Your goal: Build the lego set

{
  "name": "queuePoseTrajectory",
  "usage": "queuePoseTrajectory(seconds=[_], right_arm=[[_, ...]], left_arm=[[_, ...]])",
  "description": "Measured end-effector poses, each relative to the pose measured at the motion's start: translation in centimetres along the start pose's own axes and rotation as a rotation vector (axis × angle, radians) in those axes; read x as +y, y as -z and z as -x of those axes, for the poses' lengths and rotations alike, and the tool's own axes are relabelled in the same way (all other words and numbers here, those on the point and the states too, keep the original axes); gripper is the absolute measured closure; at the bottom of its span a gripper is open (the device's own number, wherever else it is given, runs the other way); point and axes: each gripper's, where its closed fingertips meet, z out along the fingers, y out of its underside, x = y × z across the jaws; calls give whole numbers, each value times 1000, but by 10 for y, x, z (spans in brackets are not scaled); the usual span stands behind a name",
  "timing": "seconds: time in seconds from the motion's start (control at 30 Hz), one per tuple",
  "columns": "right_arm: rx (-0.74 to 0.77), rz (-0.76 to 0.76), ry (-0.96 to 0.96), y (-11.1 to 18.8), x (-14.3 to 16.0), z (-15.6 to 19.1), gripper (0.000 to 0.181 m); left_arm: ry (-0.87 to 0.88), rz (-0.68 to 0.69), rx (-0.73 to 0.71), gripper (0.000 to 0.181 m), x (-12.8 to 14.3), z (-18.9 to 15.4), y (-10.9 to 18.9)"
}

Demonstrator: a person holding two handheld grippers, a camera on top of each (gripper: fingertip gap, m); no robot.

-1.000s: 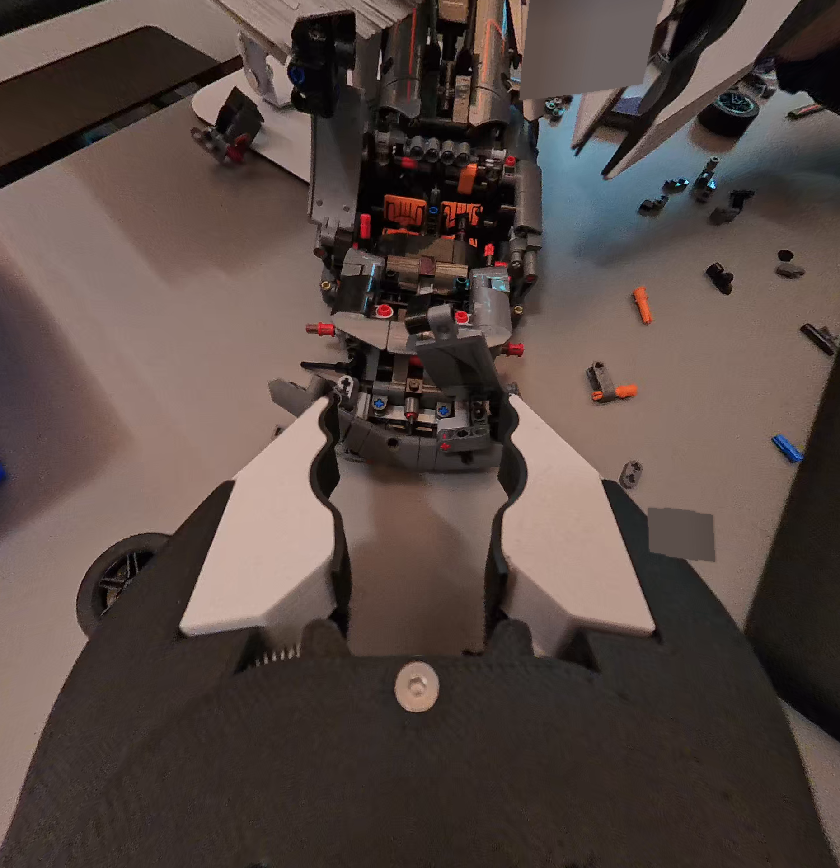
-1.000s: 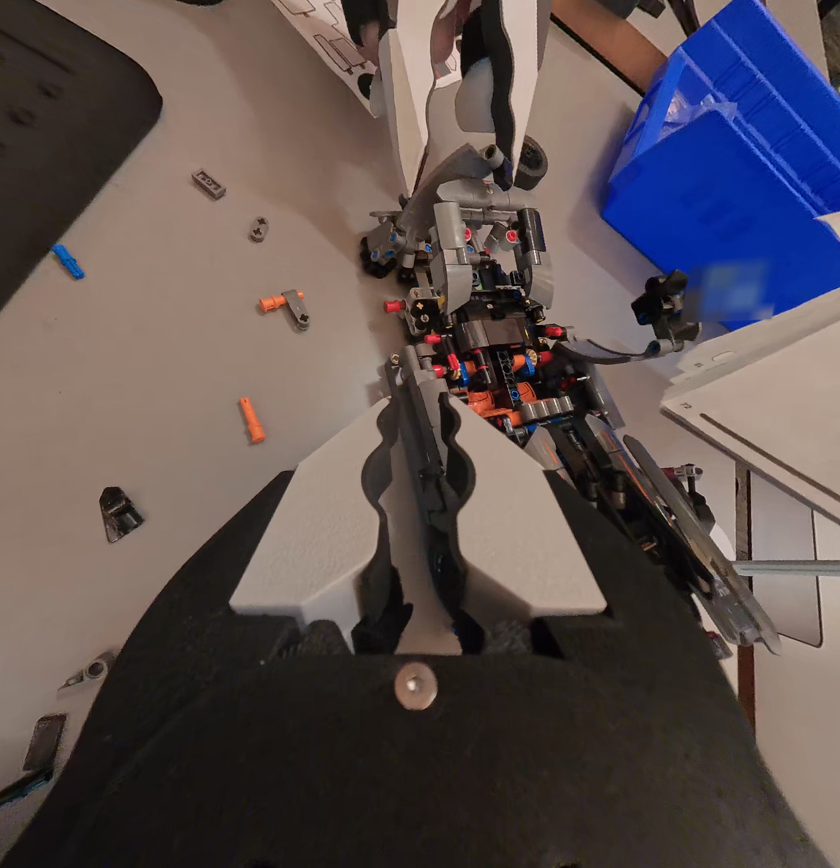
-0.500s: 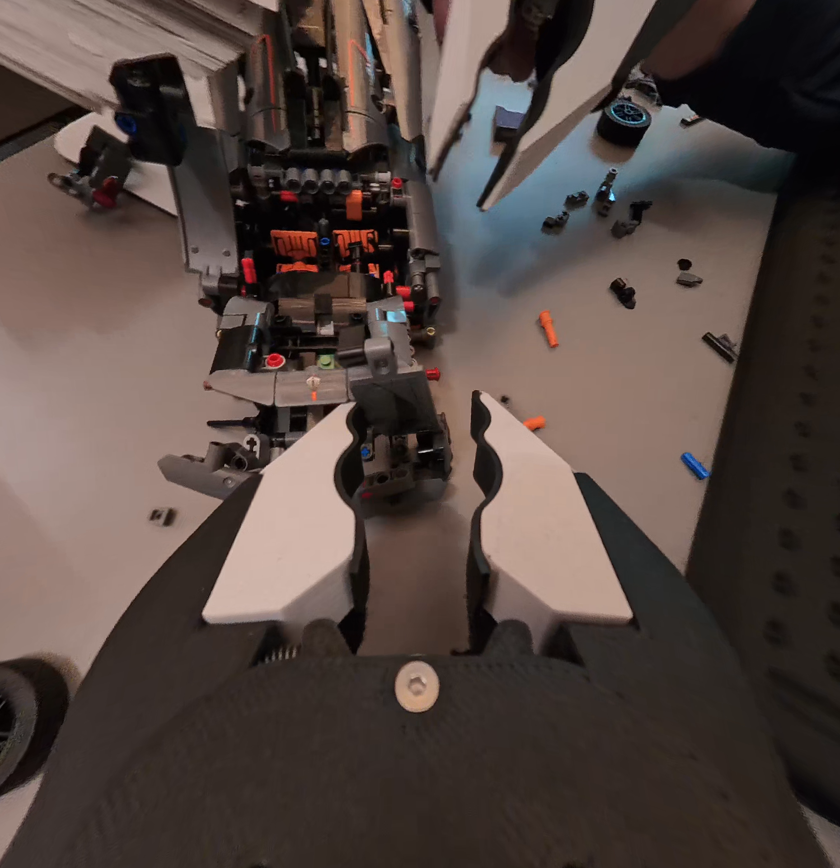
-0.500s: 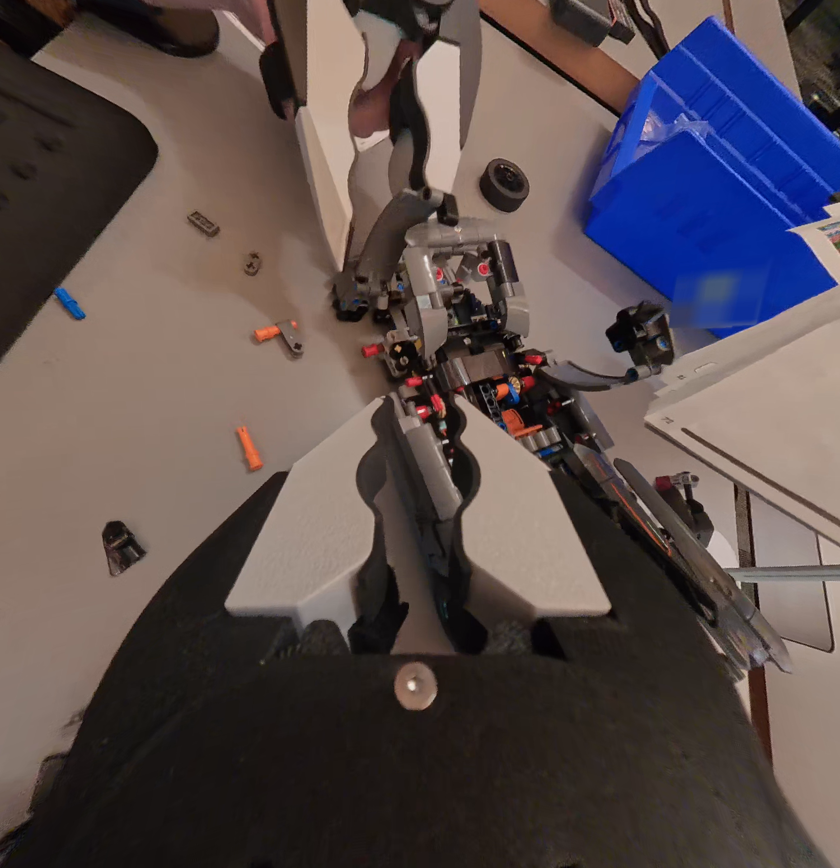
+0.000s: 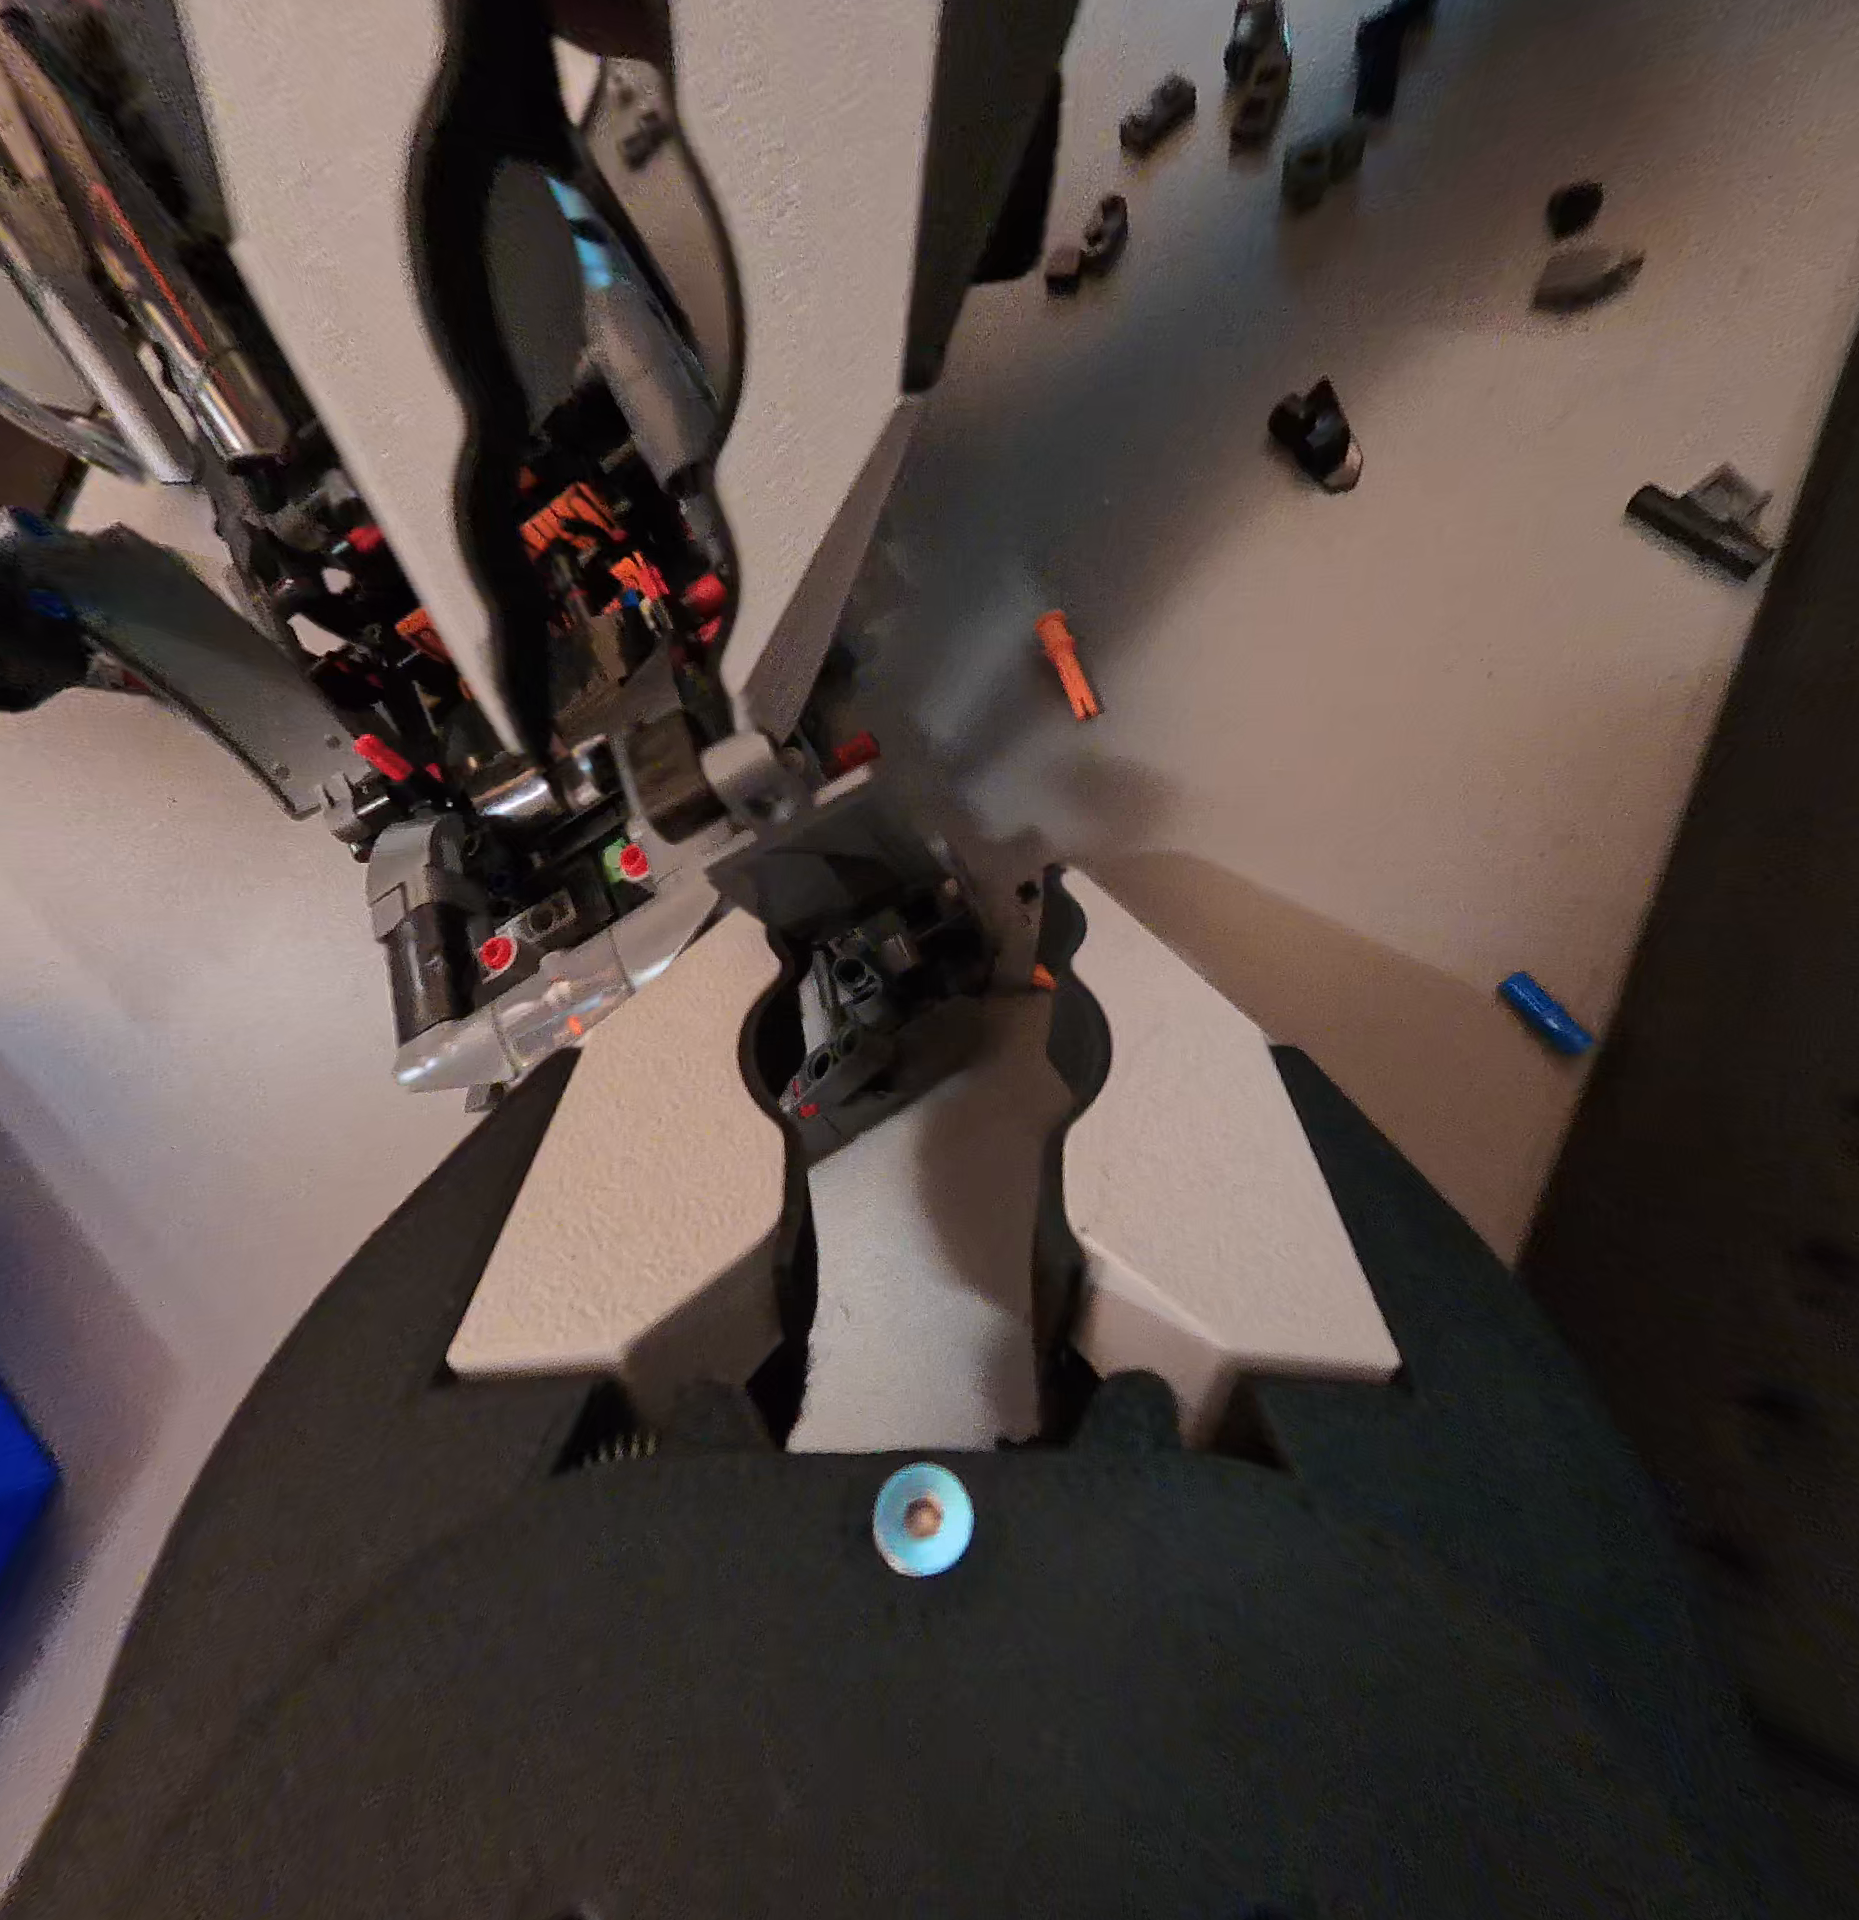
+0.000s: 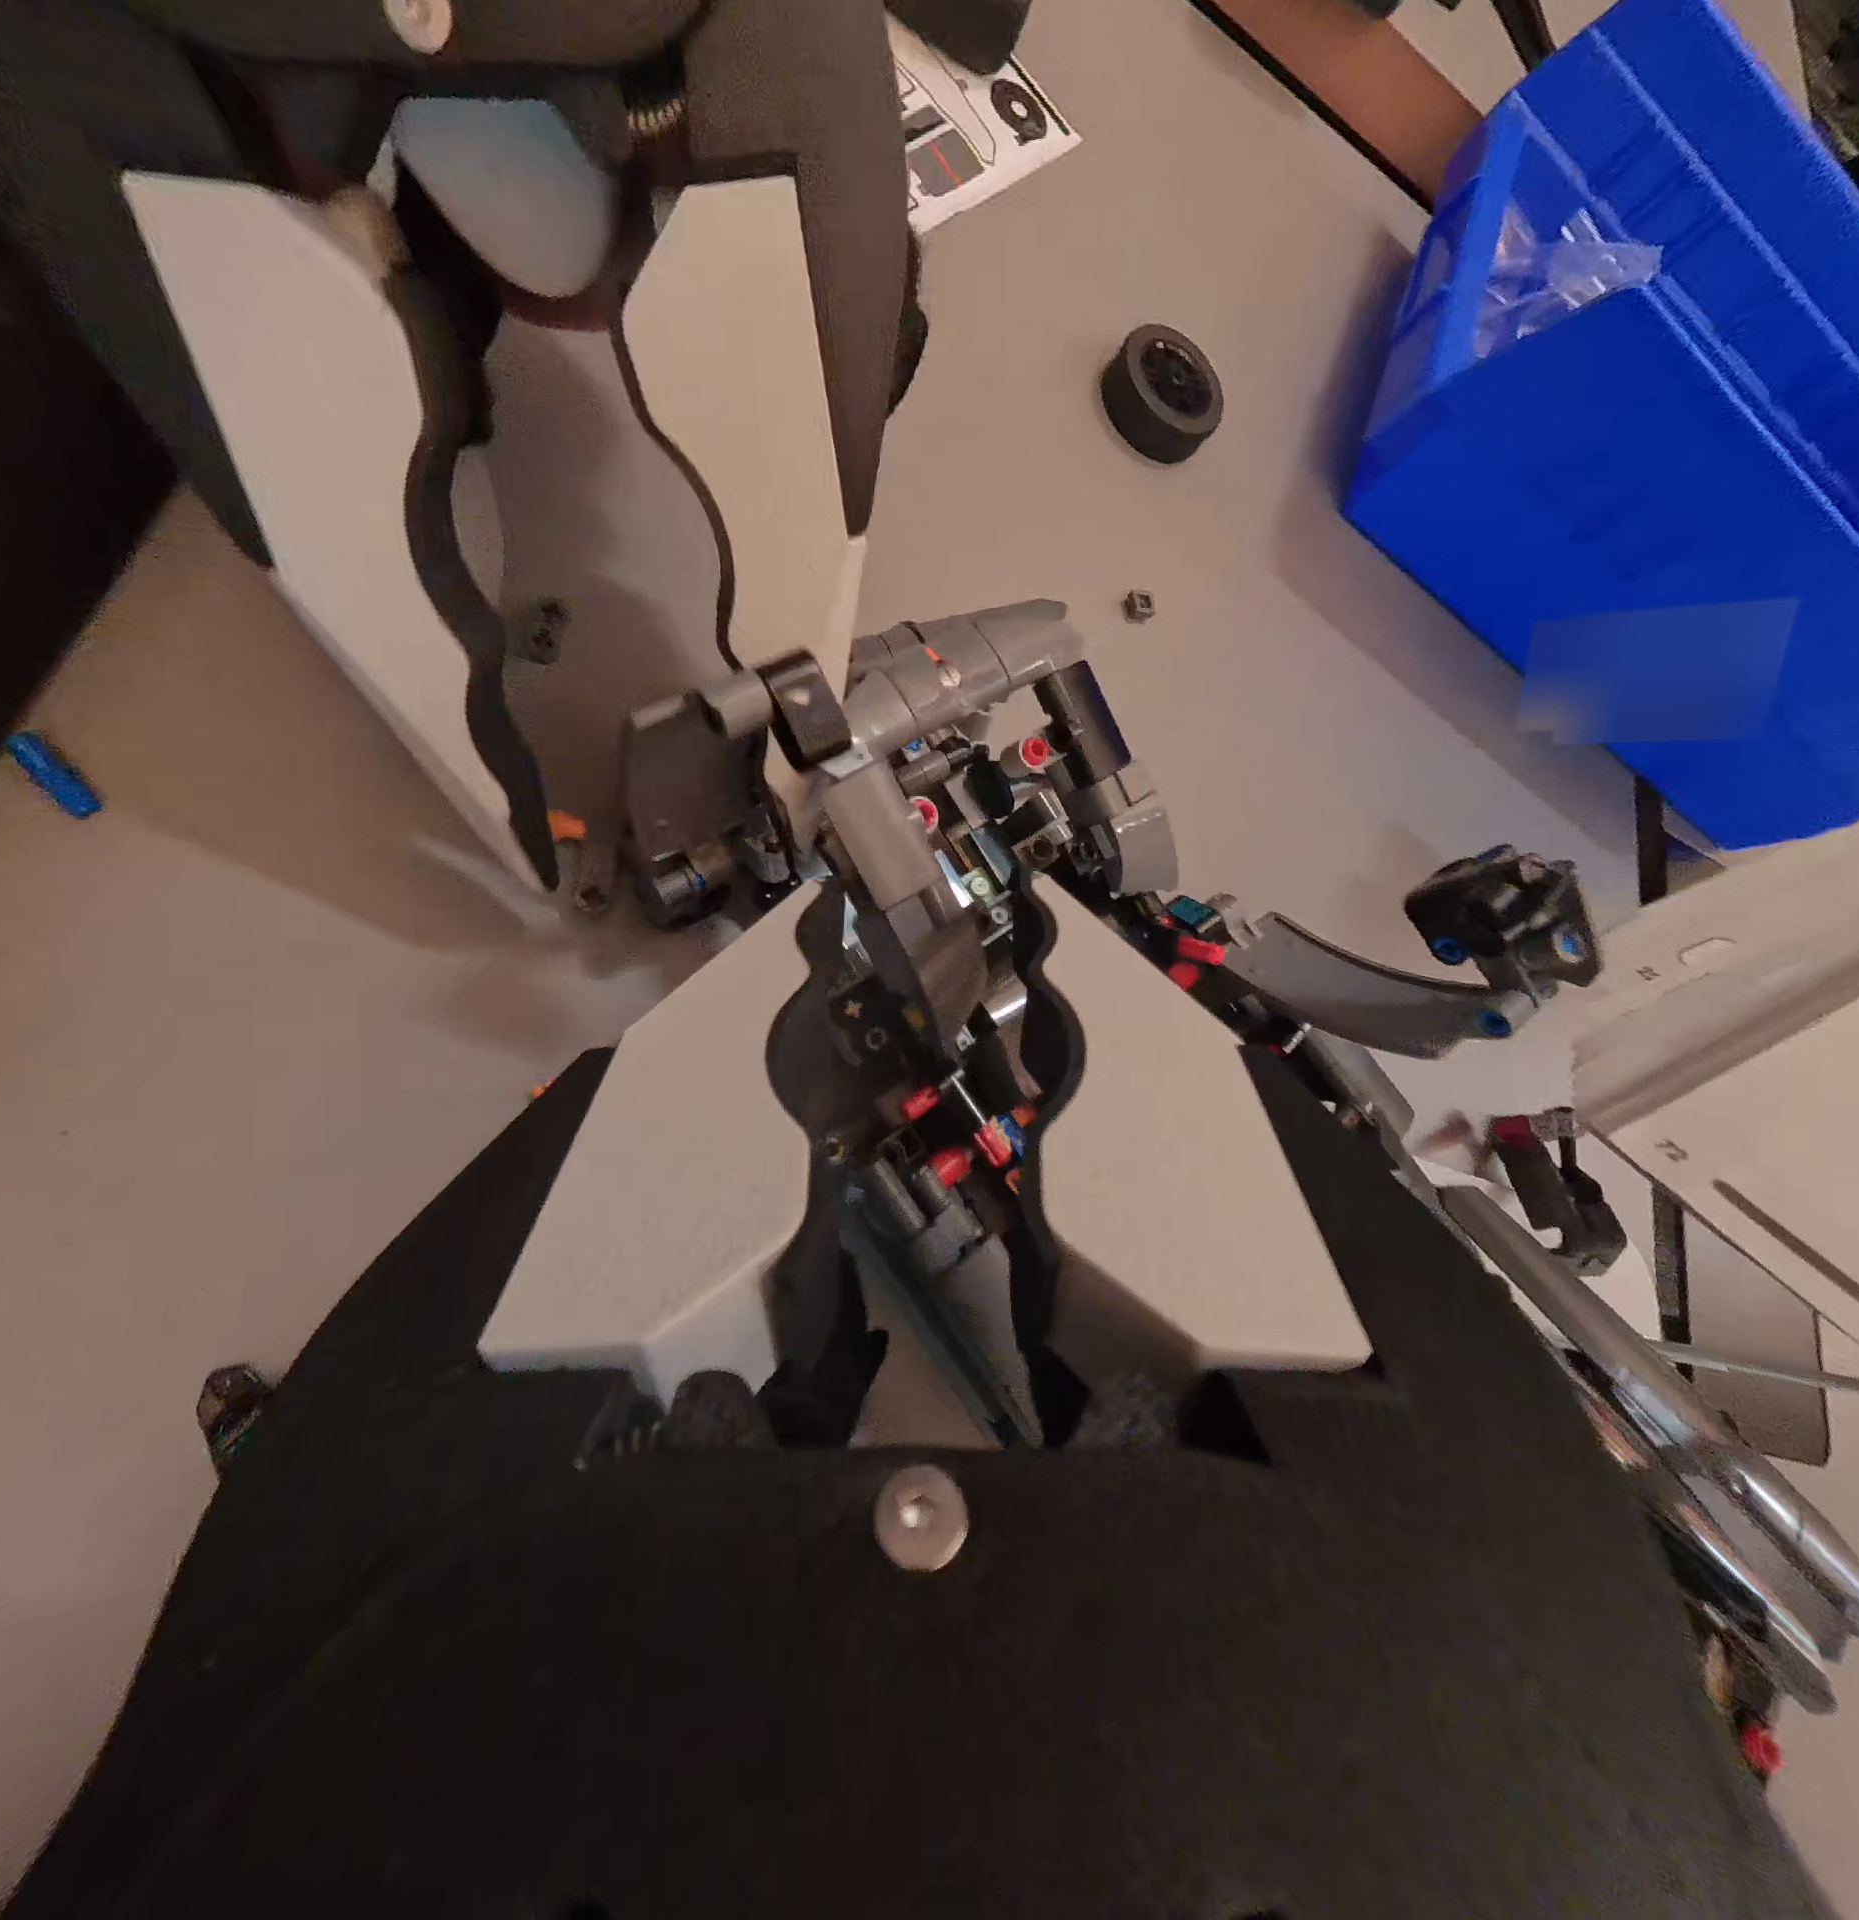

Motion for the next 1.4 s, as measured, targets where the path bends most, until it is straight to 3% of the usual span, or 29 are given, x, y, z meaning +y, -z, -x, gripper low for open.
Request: queuePoseTrajectory(seconds=[0.07,0.27,0.5,0.67,0.87,0.97,1.17,1.4], right_arm=[[-15,-1,6,-4,-1,5,152],[-14,-3,58,-12,-5,14,160],[-68,-47,-132,2,2,-1,160],[-121,-56,-234,12,15,-10,160],[-186,-64,-260,20,20,-6,160],[-218,-65,-297,24,23,-5,159],[-280,-34,-342,38,33,-2,158],[-297,-40,-436,49,37,5,156]], left_arm=[[-22,9,-12,132,-1,-6,-3],[-41,14,-75,135,5,-7,6],[29,-83,-127,140,8,16,30],[83,-70,-151,132,13,46,32],[251,-96,15,126,17,84,10],[279,-72,183,135,26,74,-5],[243,-165,234,151,10,61,-10],[168,-141,294,160,-3,36,-24]])
